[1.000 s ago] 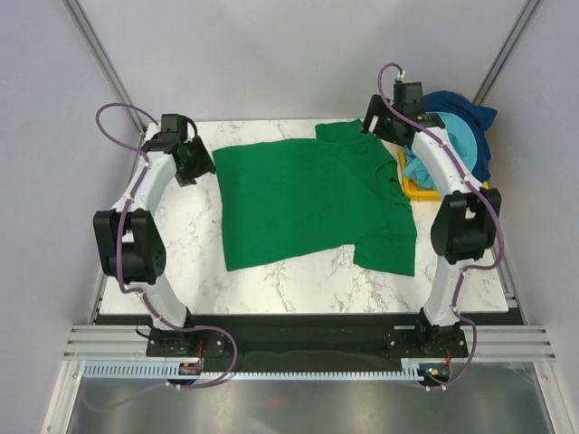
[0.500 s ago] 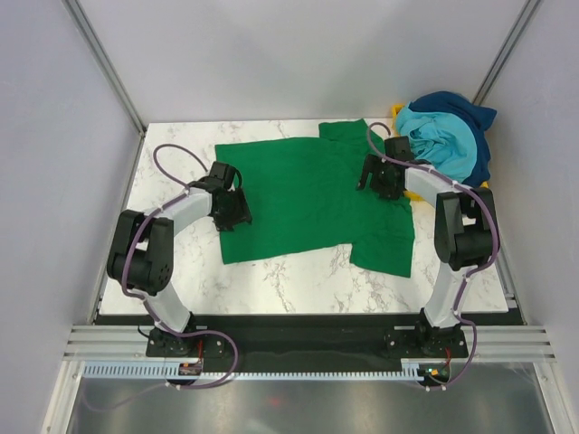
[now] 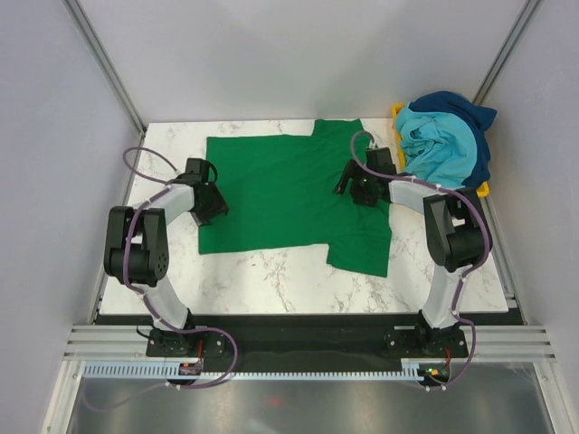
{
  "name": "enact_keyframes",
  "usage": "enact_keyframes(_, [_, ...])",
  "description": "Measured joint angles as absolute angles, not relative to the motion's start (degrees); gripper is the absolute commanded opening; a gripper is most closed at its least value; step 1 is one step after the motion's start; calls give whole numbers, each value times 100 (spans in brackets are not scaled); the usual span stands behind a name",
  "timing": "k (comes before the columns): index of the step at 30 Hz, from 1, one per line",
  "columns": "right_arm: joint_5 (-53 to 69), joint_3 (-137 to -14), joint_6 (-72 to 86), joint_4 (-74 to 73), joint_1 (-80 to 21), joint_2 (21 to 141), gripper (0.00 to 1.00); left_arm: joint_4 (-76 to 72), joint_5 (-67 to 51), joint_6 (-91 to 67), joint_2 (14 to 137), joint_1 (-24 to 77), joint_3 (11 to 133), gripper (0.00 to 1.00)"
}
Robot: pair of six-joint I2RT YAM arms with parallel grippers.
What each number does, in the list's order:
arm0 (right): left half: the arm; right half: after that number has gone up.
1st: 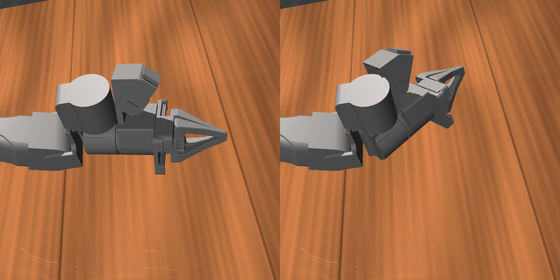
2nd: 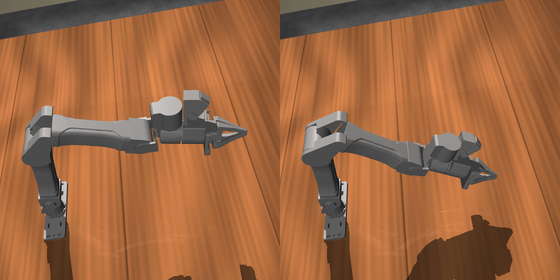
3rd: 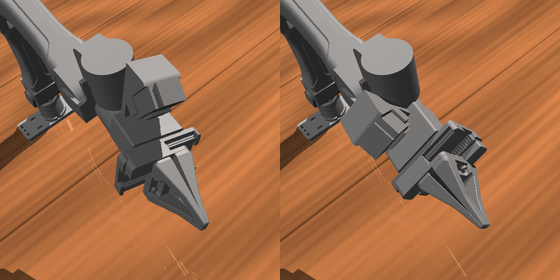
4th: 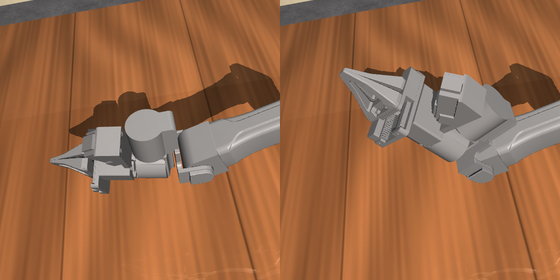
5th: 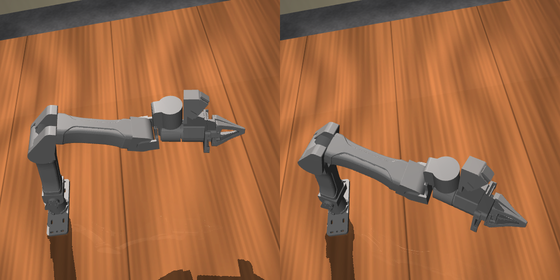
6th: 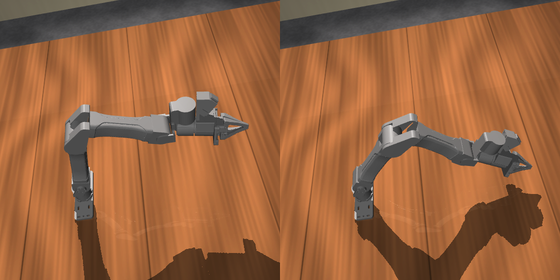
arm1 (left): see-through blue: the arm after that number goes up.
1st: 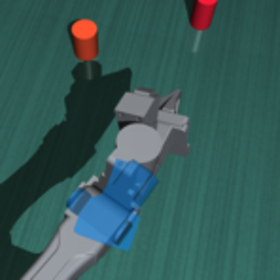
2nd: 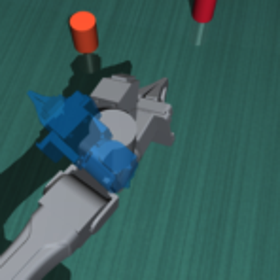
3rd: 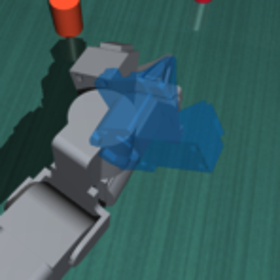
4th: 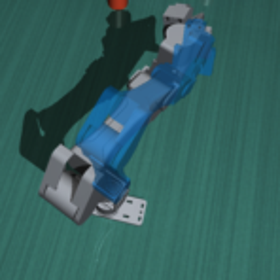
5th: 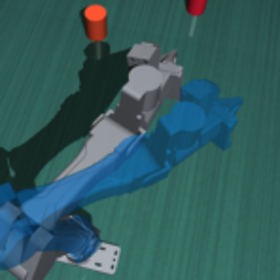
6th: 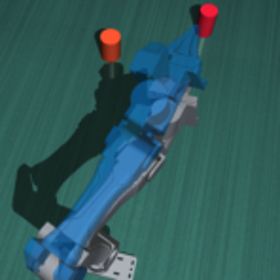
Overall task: Fold and stack the t-shirts
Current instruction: Flatten the tshirt out
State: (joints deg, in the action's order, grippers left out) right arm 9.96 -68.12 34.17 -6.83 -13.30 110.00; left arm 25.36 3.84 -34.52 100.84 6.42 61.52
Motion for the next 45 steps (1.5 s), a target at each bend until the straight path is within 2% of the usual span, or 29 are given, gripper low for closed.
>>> enact_keyframes(6, [1194,-7188,3516,-888,-1680,11205,88,2670,508,-3446,10071,259,6230,66])
enact_keyframes(9, [1135,-7343,3454,-1229,-1660,11185,93,2871,554,-3426,9738,351,6224,68])
enact_keyframes(11, [1015,-7391,3374,-1492,-1647,11067,98,2993,593,-3424,9314,440,6224,68])
enact_keyframes(15, [749,-7481,3181,-2029,-1634,10615,98,3164,906,-3474,8191,576,6090,69])
enact_keyframes(19, [366,-7513,2995,-2414,-1638,9856,98,3033,1247,-3664,6571,576,5148,70])
enact_keyframes(21, [137,-7260,2976,-2397,-1638,9251,98,2961,1238,-3771,5819,558,4536,70])
enact_keyframes(22, [104,-7087,2976,-2357,-1638,8978,98,2961,1184,-3846,5500,556,4248,74])
enact_keyframes(28, [314,-5599,3046,-1986,-1638,7190,98,2845,760,-4069,4770,554,3350,79])
enact_keyframes(29, [340,-5415,3046,-1975,-1643,7004,98,2759,714,-4075,4558,554,3232,89])
enact_keyframes(30, [362,-5260,3046,-1970,-1647,6860,98,2714,692,-4082,4375,554,3148,90])
enact_keyframes(34, [364,-4880,3044,-1975,-1649,6532,98,2705,585,-4318,3671,556,2930,85])
enact_keyframes(35, [362,-4838,3044,-1997,-1649,6497,98,2744,589,-4431,3618,554,2930,79])
enact_keyframes(37, [362,-4786,3065,-2036,-1649,6455,98,2956,659,-4661,3634,554,2930,75])
enact_keyframes(45, [447,-4058,3301,-2080,-1649,6125,98,3979,1142,-5312,3992,554,2928,81])
